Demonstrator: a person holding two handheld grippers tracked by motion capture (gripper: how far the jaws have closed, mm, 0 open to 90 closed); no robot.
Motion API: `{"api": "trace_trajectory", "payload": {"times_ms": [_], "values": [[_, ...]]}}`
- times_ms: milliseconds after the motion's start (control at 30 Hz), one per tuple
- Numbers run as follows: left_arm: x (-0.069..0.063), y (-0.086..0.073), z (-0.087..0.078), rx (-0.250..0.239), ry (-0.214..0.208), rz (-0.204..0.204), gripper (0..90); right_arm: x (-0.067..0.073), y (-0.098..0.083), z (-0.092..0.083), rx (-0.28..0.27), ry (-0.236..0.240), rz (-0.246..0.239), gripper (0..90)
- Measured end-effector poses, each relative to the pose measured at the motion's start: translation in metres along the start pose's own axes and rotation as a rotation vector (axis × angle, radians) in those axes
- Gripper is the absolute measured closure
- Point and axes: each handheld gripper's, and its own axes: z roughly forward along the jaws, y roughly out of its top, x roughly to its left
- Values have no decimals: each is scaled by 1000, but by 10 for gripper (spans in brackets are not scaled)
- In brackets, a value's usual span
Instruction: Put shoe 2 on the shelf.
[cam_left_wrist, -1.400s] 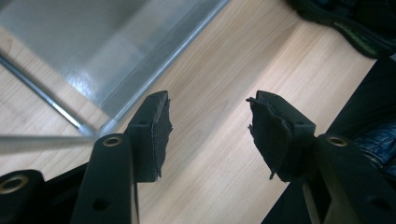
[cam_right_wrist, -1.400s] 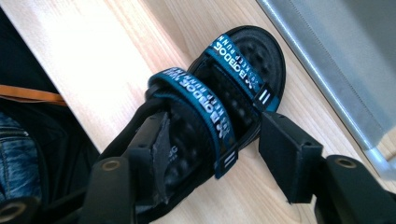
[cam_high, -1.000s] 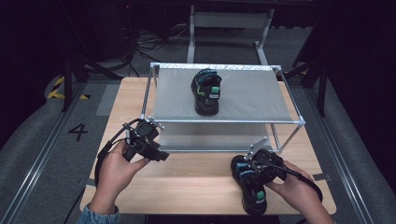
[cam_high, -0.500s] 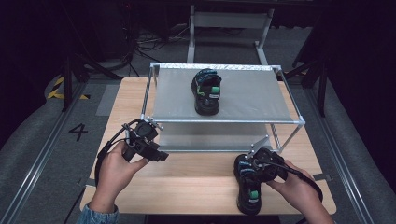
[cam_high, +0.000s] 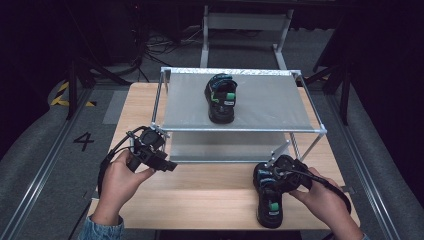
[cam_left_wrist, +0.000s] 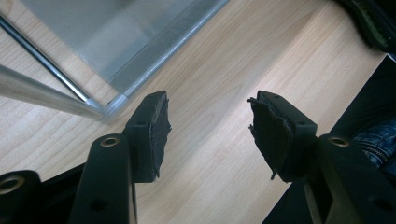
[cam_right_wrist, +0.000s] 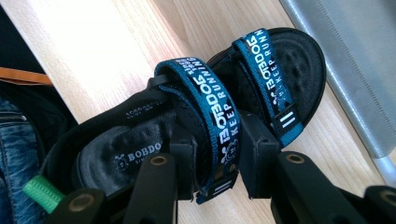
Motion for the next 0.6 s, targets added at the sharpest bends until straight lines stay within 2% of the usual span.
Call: {"api": "trace_trajectory", "payload": {"times_ms": [300,600], "values": [[3,0,3,14,4,-2,458,-6,1,-20,-5,4,-9,699],[3,-1,3,19,2,9,455,-13,4,-42,-10,9,3,698]]}}
